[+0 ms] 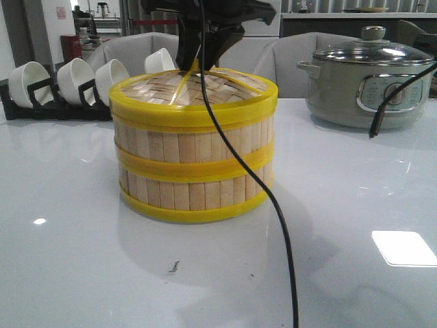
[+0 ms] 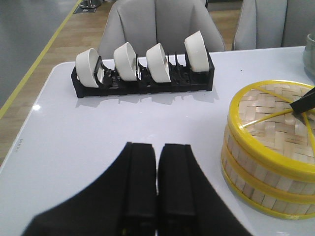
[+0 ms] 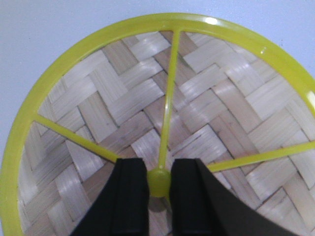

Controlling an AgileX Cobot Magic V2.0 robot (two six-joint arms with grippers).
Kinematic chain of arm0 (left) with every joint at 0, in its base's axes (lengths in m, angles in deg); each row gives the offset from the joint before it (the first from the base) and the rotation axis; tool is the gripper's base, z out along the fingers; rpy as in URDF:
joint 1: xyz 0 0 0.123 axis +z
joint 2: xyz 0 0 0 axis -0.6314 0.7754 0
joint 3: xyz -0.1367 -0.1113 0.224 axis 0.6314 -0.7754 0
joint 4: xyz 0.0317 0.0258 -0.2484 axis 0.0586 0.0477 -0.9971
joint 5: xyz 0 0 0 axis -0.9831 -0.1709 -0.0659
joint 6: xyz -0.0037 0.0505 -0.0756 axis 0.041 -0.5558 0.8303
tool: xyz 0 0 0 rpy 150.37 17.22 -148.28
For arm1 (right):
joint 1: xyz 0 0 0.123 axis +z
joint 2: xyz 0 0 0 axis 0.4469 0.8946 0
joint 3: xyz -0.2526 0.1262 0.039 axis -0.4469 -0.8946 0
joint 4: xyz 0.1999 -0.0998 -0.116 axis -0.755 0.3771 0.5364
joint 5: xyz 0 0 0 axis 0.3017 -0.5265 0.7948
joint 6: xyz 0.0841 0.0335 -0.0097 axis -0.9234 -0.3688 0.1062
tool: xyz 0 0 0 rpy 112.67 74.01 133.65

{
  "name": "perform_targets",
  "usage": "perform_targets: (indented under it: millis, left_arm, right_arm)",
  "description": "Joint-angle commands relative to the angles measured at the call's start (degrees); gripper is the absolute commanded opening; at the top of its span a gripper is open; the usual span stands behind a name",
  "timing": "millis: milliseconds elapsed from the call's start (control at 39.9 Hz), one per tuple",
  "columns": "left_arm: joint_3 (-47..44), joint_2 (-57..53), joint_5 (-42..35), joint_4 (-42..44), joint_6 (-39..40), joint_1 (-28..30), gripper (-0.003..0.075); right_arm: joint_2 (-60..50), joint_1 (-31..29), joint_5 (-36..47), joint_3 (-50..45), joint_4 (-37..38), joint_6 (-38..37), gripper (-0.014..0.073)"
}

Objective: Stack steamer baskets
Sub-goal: 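Lower the lid onto the top basket with the right gripper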

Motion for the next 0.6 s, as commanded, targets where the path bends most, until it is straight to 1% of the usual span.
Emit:
perform_targets:
  millis: [0,426,501,577]
  left_arm:
    - [1.53,0.2,-5.05,0.08,0.42,-0.31,0.0085]
    - [1.53,0.2,-5.05,0.08,0.42,-0.31,0.0085]
    - [1.53,0.2,-5.05,0.08,0.42,-0.31,0.0085]
    - [1.53,0.2,-5.05,0.08,0.42,-0.31,0.0085]
  right_arm:
    - [-3.09,-0.07,2.61,1.85,-0.73,0.71,0.0057]
    - [-3.09,0.43,2.02,1.85,-0.79,0.71,0.0062]
    - [-3.09,0.43,2.02,1.85,-0.79,0.71,0.0113]
    - [-3.09,0.43,2.08,1.85,-0.79,0.71,0.0216]
